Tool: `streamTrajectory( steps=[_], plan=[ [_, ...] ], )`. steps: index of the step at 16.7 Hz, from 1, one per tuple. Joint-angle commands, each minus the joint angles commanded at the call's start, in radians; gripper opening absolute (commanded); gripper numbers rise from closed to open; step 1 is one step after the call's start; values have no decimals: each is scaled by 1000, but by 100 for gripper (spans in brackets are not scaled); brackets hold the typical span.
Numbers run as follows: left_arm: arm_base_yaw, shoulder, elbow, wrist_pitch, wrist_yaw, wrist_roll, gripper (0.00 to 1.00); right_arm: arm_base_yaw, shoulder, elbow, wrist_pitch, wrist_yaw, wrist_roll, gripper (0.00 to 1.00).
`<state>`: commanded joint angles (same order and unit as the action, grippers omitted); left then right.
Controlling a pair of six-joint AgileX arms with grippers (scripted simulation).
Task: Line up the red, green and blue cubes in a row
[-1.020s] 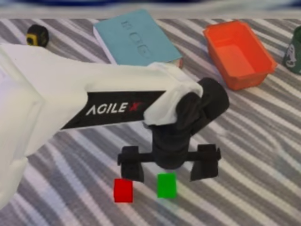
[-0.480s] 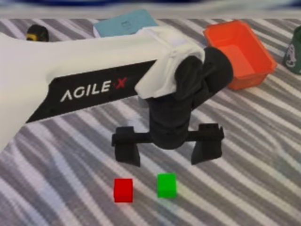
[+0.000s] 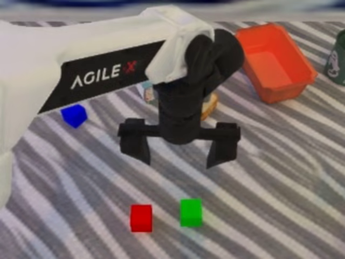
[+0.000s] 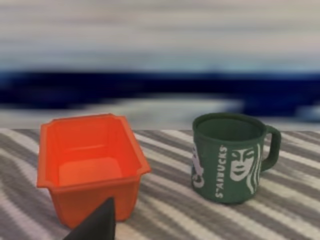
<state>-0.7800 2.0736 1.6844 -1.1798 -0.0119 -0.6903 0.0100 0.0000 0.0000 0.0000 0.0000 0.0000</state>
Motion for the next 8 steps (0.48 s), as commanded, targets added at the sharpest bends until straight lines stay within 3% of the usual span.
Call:
streamTrajectory(
  steps=[3,8],
  plan=[
    [114,65,79,-30,4,220,100,0,0,0,0,0,0,100],
    [338,178,211,-82,9,695,100,0,0,0,0,0,0,100]
  ],
)
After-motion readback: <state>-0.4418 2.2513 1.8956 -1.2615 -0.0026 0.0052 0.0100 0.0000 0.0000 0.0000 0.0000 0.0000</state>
